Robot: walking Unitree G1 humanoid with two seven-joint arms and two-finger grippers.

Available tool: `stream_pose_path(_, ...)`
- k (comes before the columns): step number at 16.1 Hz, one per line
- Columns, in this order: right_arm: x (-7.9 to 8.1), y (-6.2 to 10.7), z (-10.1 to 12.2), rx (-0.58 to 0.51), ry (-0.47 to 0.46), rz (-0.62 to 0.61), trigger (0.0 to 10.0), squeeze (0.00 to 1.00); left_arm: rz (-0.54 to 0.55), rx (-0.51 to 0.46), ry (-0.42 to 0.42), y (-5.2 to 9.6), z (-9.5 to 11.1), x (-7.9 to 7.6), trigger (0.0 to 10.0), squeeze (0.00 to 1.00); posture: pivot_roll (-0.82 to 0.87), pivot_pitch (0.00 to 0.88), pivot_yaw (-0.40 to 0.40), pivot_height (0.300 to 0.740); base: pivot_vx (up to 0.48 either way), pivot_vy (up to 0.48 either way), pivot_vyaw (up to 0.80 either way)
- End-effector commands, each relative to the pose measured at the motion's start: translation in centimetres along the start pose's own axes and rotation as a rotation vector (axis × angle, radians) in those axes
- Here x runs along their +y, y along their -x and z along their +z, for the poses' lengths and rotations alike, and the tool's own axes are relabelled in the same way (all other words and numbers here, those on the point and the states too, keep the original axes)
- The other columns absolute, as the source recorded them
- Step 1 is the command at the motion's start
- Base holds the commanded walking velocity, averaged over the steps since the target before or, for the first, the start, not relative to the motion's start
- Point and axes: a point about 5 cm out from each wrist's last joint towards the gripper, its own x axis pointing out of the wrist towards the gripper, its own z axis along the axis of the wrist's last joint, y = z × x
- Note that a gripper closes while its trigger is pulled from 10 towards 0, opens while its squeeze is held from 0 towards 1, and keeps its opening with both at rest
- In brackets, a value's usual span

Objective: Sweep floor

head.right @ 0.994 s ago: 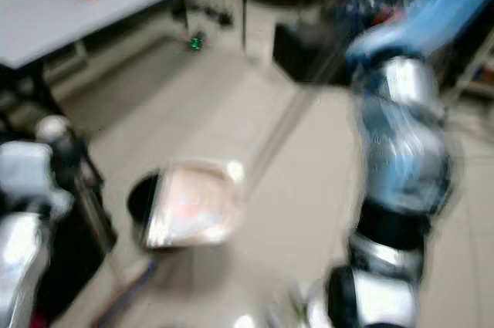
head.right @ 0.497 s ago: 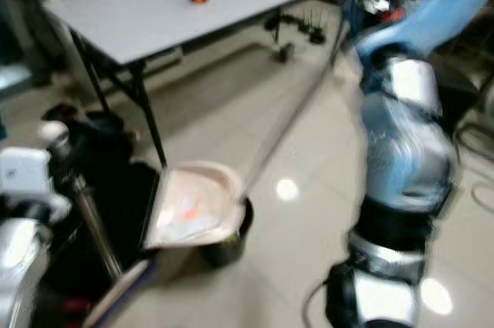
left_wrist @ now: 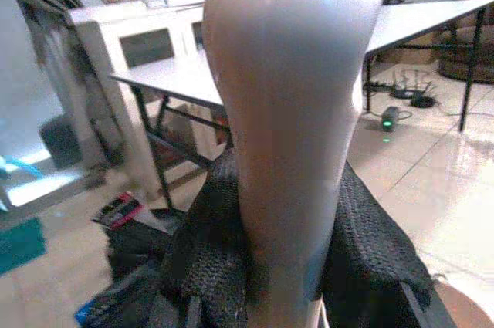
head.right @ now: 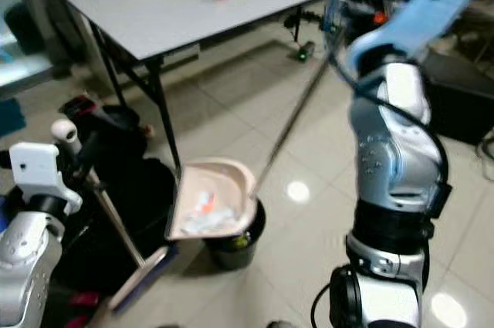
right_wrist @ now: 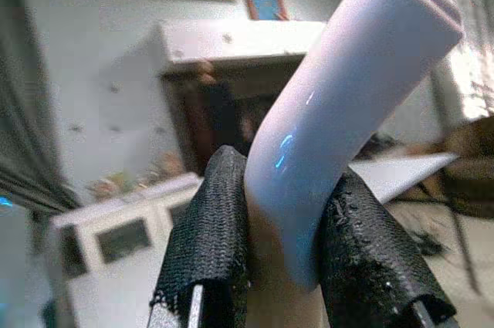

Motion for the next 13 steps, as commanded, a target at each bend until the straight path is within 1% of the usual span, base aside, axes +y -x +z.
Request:
stream_pose_path(1,0.0,-0.2,0.8,-0.075,0.069,0.008,10.0,0.00,0.007,-0.029,-0.005,-0.4,0.7,0.1,10.0,0.00,0.00,0.000,0.051,0.740,0.000,0.000,0.00)
stream_pose_path(2,0.1,-0.3,0.7,-0.077,0.094,0.016,10.0,0.00,0.007,-0.028,-0.005,-0.4,0.8,0.0,10.0,0.00,0.00,0.000,0.051,0.740,0.000,0.000,0.00)
stream_pose_path(3,0.5,-0.4,0.3,-0.087,0.143,0.035,10.0,0.00,0.007,-0.023,-0.005,-0.4,0.7,0.0,10.0,0.00,0.00,0.000,0.055,0.740,0.000,0.000,0.00)
stream_pose_path(4,0.9,-0.5,0.0,-0.095,0.171,0.052,10.0,0.00,0.007,-0.020,-0.004,-0.4,0.6,0.0,10.0,0.00,0.00,0.000,0.057,0.740,0.000,0.000,0.00)
stream_pose_path(6,2.7,-0.8,-1.2,-0.123,0.237,0.131,10.0,0.00,0.009,-0.004,0.003,-0.3,0.1,0.0,10.0,0.00,0.00,0.000,0.057,0.740,0.000,0.000,0.00)
stream_pose_path(8,4.1,-0.8,-2.5,-0.133,0.269,0.200,10.0,0.00,0.009,-0.001,0.004,-0.2,0.0,0.0,10.0,0.00,0.01,0.001,0.054,0.740,0.000,0.000,0.00)
stream_pose_path(9,4.5,-0.8,-2.8,-0.134,0.286,0.221,10.0,0.00,0.010,-0.001,0.003,-0.1,-0.1,0.0,10.0,0.00,0.01,0.001,0.054,0.740,0.000,0.000,0.00)
stream_pose_path(10,5.6,-0.7,-3.6,-0.151,0.316,0.262,10.0,0.00,0.014,0.002,0.002,0.0,-0.1,0.0,10.0,0.00,0.01,0.006,0.047,0.740,0.000,0.000,0.00)
stream_pose_path(13,6.6,-0.7,-4.7,-0.176,0.317,0.268,10.0,0.00,0.018,0.001,0.003,0.1,0.0,0.1,10.0,0.00,0.02,0.009,0.041,0.740,0.000,0.000,0.00)
